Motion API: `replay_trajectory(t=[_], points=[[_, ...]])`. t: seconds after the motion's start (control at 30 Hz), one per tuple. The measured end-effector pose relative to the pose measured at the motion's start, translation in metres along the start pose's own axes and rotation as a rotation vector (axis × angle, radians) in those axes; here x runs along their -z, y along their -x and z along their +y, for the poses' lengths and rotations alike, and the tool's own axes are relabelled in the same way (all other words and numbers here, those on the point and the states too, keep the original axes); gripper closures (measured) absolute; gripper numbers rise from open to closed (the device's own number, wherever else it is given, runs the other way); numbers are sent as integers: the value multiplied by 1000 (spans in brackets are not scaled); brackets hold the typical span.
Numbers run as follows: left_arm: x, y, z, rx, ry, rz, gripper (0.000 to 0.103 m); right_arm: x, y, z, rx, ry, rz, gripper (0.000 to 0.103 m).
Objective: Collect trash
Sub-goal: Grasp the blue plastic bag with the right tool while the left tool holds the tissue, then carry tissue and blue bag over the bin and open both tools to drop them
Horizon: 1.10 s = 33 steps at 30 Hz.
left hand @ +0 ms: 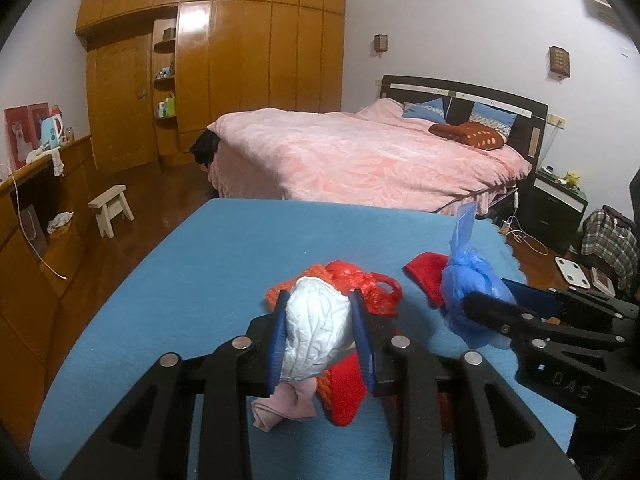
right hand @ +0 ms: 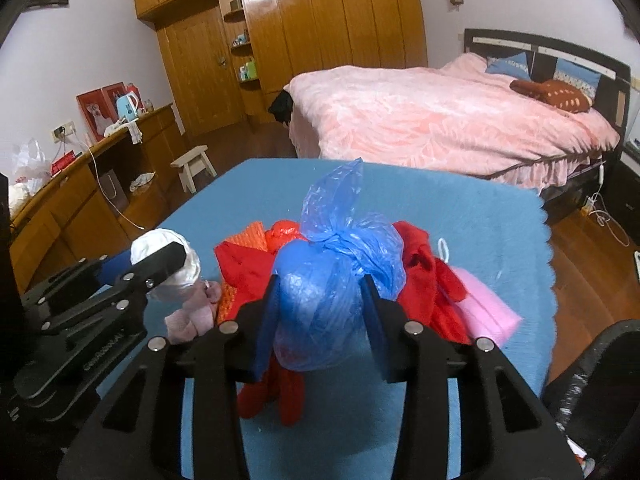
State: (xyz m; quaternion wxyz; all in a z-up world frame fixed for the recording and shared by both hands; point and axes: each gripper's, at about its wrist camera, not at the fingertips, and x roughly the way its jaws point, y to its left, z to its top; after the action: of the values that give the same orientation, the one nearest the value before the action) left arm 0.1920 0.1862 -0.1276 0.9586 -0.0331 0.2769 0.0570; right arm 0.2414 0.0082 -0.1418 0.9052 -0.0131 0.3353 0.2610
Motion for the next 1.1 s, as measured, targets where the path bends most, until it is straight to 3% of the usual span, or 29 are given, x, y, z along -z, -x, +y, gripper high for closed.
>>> replay_trajectory(t=[0.4, 1.1], points=[[-5, 27, -38, 69, -26, -23, 73, 4, 63, -24, 55, -18, -68, 64], [-3, 64, -167, 298, -146, -37, 73, 52, 179, -112, 270, -121, -129, 64]])
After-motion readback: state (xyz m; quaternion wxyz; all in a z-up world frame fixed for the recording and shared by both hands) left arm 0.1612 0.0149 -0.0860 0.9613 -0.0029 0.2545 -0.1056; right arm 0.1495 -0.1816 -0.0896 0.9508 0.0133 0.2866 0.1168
